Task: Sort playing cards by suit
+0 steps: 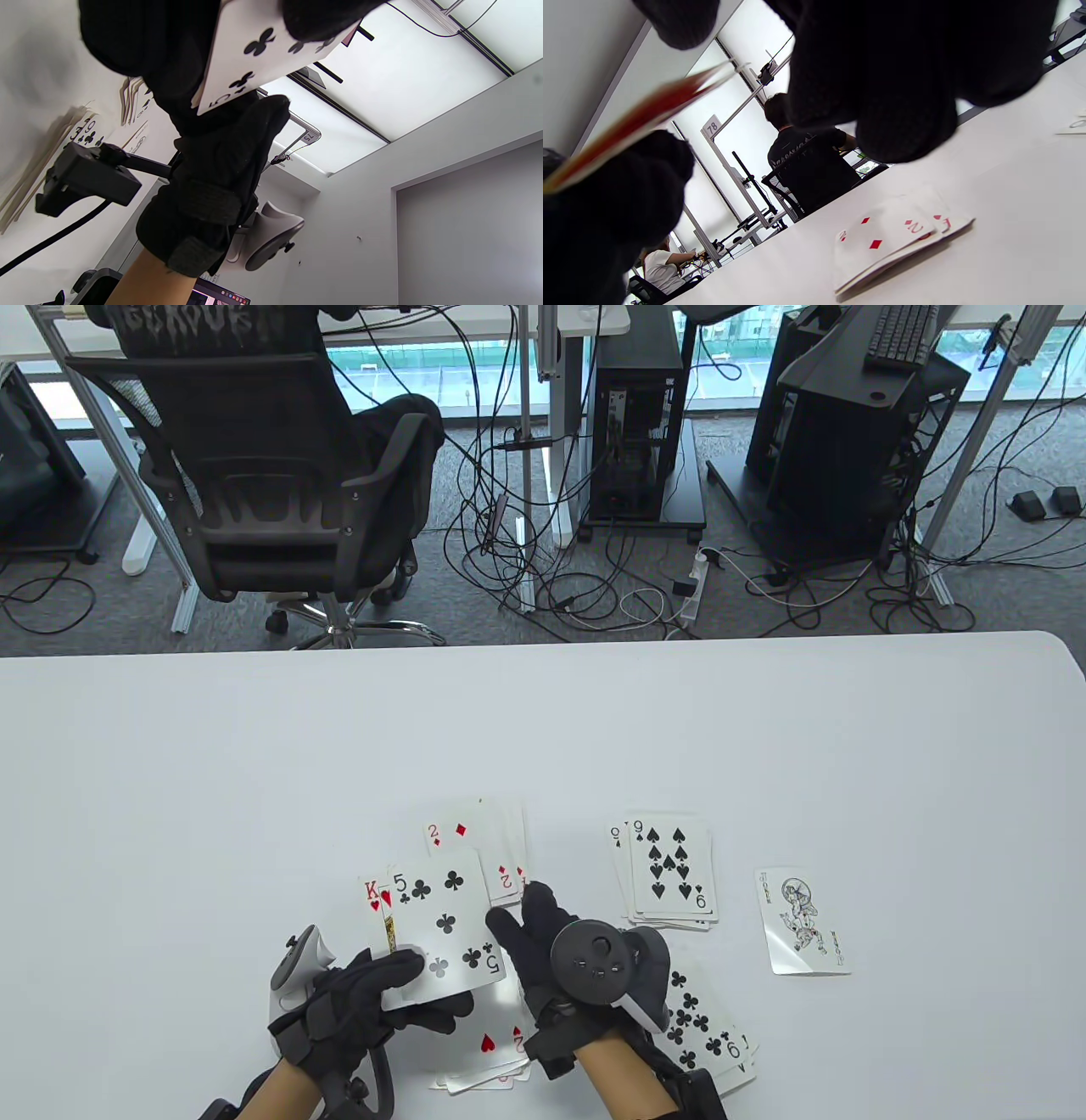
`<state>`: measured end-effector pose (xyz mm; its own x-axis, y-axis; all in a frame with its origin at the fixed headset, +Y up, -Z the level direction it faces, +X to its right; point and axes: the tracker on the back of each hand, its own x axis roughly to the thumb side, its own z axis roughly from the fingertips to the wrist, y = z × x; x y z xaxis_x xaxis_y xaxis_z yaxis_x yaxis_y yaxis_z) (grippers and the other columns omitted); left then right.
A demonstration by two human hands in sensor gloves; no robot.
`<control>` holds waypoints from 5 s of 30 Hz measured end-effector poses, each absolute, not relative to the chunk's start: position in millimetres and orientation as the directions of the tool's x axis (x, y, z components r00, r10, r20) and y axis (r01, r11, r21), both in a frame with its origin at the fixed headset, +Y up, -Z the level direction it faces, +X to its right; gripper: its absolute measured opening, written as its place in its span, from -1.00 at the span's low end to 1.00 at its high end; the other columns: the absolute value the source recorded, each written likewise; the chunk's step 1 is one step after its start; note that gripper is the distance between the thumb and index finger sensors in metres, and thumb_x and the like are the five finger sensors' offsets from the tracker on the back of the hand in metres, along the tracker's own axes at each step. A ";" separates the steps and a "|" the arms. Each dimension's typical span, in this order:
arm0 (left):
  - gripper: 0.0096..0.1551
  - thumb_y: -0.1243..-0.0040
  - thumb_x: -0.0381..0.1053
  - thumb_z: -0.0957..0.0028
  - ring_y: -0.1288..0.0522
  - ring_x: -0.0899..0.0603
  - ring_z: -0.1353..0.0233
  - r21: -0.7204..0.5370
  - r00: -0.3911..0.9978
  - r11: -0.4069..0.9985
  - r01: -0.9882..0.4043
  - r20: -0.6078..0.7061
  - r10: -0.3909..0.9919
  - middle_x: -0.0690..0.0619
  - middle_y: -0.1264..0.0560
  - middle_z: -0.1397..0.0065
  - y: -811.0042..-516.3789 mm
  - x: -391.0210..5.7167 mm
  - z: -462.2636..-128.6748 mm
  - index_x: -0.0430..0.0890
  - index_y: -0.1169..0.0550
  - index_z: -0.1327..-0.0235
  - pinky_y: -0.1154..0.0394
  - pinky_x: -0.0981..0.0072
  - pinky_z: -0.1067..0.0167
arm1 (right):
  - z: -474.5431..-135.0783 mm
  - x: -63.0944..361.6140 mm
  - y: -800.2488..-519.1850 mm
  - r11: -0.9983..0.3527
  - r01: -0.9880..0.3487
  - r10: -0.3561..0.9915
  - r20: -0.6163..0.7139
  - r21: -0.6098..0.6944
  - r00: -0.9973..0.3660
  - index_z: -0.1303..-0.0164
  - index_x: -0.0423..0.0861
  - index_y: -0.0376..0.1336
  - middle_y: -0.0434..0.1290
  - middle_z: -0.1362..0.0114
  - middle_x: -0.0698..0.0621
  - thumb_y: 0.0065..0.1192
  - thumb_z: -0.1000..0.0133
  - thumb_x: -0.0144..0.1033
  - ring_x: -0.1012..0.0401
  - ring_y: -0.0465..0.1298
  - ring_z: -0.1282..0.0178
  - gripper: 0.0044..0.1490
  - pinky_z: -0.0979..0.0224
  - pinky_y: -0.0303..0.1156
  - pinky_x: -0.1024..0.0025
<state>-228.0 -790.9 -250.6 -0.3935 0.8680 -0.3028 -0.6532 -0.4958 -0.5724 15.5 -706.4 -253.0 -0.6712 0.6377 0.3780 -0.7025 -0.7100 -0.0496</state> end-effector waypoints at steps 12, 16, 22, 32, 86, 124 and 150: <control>-0.53 -0.06 -0.20 -0.40 -0.51 -0.39 -0.29 -0.570 -0.395 -0.502 -0.651 -0.310 0.865 -0.27 -0.34 -0.43 -792.8 -228.2 -250.3 -0.18 -0.22 -0.50 -0.50 -0.08 -0.17 | -246.0 -3.6 -715.0 -0.648 -0.761 0.688 0.404 -0.033 -0.603 -0.11 -0.56 0.18 0.52 0.23 -0.02 0.22 -0.11 -0.21 0.05 0.62 0.25 -0.29 0.01 0.56 -0.02; -0.53 -0.06 -0.20 -0.40 -0.52 -0.38 -0.29 -0.577 -0.410 -0.511 -0.637 -0.308 0.859 -0.27 -0.34 -0.43 -792.2 -227.4 -250.3 -0.17 -0.22 -0.50 -0.51 -0.08 -0.17 | -245.9 -2.5 -718.3 -0.563 -0.826 0.775 0.354 0.011 -0.524 -0.08 -0.56 0.21 0.53 0.26 -0.02 0.13 -0.16 -0.33 0.05 0.62 0.28 -0.41 0.03 0.57 -0.01; -0.53 -0.06 -0.19 -0.40 -0.52 -0.39 -0.28 -0.583 -0.402 -0.502 -0.638 -0.304 0.864 -0.26 -0.35 -0.43 -792.1 -227.8 -250.5 -0.17 -0.23 -0.50 -0.50 -0.09 -0.17 | -239.8 -8.4 -723.1 -0.600 -0.796 0.747 0.409 0.074 -0.525 -0.13 -0.51 0.19 0.52 0.20 -0.04 0.25 -0.10 -0.11 0.00 0.61 0.21 -0.24 -0.02 0.54 -0.06; -0.53 -0.06 -0.18 -0.38 -0.50 -0.39 -0.30 -0.584 -0.416 -0.514 -0.628 -0.306 0.857 -0.26 -0.35 -0.43 -794.3 -227.3 -251.0 -0.16 -0.24 -0.50 -0.50 -0.10 -0.18 | -239.1 -0.3 -720.9 -0.547 -0.836 0.769 0.413 0.030 -0.488 -0.05 -0.52 0.27 0.57 0.24 -0.08 0.07 -0.19 -0.36 -0.04 0.63 0.22 -0.49 0.00 0.55 -0.07; -0.55 -0.04 -0.17 -0.40 -0.52 -0.35 -0.30 -0.490 -0.448 -0.528 -0.694 -0.281 0.849 -0.24 -0.36 -0.43 -791.2 -241.6 -254.5 -0.15 -0.24 -0.49 -0.51 -0.05 -0.18 | -249.2 103.8 -702.6 -0.943 -0.294 0.326 0.249 0.155 -0.912 -0.15 -0.62 0.26 0.59 0.23 -0.19 0.16 -0.18 -0.21 -0.12 0.62 0.25 -0.27 0.01 0.51 -0.15; -0.54 -0.02 -0.12 -0.42 -0.50 -0.38 -0.30 -0.501 -0.412 -0.487 -0.715 -0.259 0.873 -0.26 -0.34 -0.43 -791.9 -243.1 -256.6 -0.18 -0.23 -0.50 -0.50 -0.08 -0.18 | -275.6 0.0 -757.8 -0.279 -0.947 0.946 0.214 0.162 -0.242 -0.15 -0.51 0.26 0.57 0.22 -0.04 0.22 -0.15 -0.32 0.03 0.64 0.24 -0.41 -0.02 0.56 -0.01; -0.57 0.00 -0.16 -0.47 -0.51 -0.35 -0.31 -0.443 -0.508 -0.547 -0.710 -0.216 0.834 -0.26 -0.34 -0.44 -789.3 -254.0 -261.2 -0.15 -0.21 -0.51 -0.51 -0.04 -0.19 | -354.6 10.6 -764.4 -0.671 -0.740 0.741 -0.099 -0.050 -0.665 -0.06 -0.52 0.33 0.57 0.42 0.04 0.11 -0.20 -0.38 0.14 0.63 0.50 -0.49 0.15 0.61 0.12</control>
<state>-254.0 -789.3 -261.2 -0.5076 0.8341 -0.2159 -0.7101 -0.5469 -0.4434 10.6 -764.4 -354.6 -0.6647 0.7405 -0.0993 -0.7399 -0.6709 -0.0504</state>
